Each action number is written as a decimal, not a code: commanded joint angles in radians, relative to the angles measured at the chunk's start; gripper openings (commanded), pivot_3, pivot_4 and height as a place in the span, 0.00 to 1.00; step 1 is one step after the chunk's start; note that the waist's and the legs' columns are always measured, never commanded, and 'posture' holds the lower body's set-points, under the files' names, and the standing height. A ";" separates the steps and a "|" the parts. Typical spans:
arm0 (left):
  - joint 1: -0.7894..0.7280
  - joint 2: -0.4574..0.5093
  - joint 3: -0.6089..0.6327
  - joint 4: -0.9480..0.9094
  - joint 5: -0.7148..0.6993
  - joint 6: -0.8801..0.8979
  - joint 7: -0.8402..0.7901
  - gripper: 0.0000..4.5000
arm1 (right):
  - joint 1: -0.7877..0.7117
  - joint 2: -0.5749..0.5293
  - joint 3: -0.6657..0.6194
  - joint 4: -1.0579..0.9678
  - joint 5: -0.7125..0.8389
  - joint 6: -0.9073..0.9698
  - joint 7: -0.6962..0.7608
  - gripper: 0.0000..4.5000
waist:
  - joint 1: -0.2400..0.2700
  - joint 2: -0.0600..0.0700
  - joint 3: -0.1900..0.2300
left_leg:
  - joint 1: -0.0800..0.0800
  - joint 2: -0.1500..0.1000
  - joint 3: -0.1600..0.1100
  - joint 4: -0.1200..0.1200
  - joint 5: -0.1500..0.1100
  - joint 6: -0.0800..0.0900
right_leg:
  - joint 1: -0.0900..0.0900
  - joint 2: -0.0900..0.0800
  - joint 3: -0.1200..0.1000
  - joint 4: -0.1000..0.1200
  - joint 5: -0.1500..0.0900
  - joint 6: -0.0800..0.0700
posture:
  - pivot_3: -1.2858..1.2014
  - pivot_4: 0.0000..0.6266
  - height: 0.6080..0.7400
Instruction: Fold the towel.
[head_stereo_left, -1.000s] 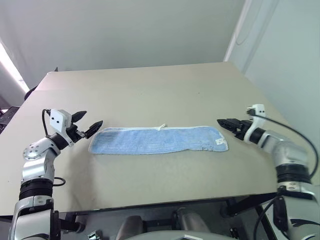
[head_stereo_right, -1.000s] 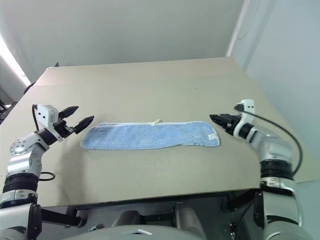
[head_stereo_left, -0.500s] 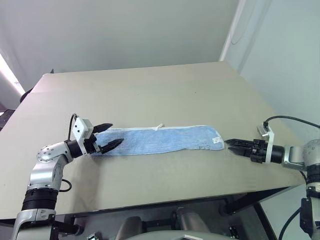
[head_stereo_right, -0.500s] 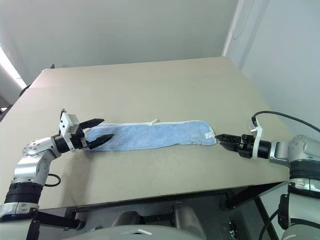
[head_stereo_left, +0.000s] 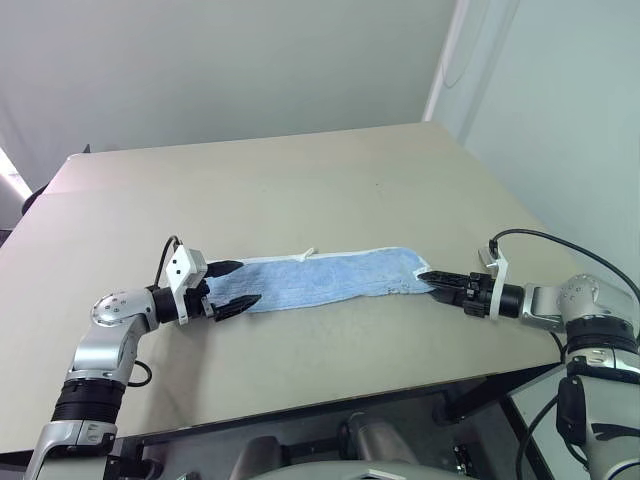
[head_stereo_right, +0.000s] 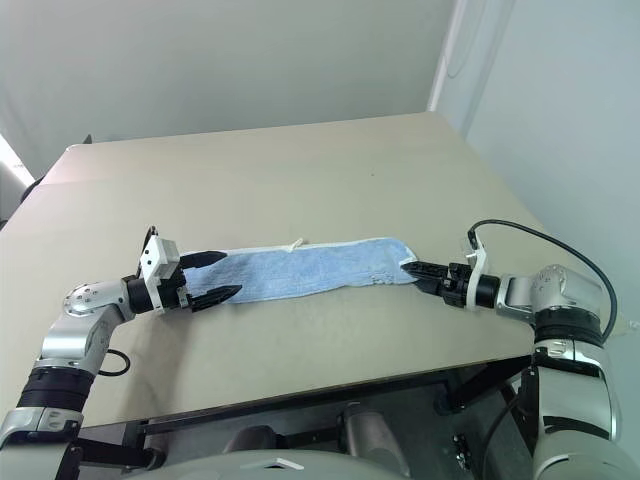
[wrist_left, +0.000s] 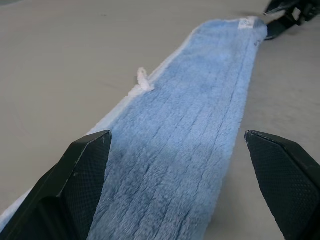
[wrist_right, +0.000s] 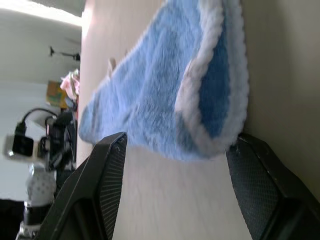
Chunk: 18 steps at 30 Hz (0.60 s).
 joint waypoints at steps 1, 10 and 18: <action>-0.013 0.007 0.013 -0.033 -0.004 -0.007 0.004 1.00 | -0.041 -0.002 -0.018 0.041 -0.029 -0.060 -0.014 0.70 | 0.001 0.000 0.000 | 0.000 0.000 0.000 0.000 0.000 0.000 | 0.000 0.001 0.002 0.000 0.000 0.000 | 0.52 0.00 1.00; -0.014 0.016 0.020 -0.017 0.008 -0.022 0.015 1.00 | -0.076 0.027 -0.006 0.056 -0.044 -0.084 0.014 0.41 | 0.001 0.000 0.000 | -0.001 -0.002 0.002 0.000 0.000 0.000 | 0.000 0.004 0.014 -0.001 0.001 0.002 | 0.52 0.00 1.00; -0.011 0.025 0.026 -0.014 0.014 -0.019 0.026 1.00 | -0.093 -0.024 -0.025 0.063 -0.051 -0.090 0.048 0.01 | 0.002 0.000 0.000 | -0.001 -0.002 0.002 0.000 0.000 0.000 | -0.001 0.004 0.015 -0.001 0.001 0.003 | 0.52 0.00 1.00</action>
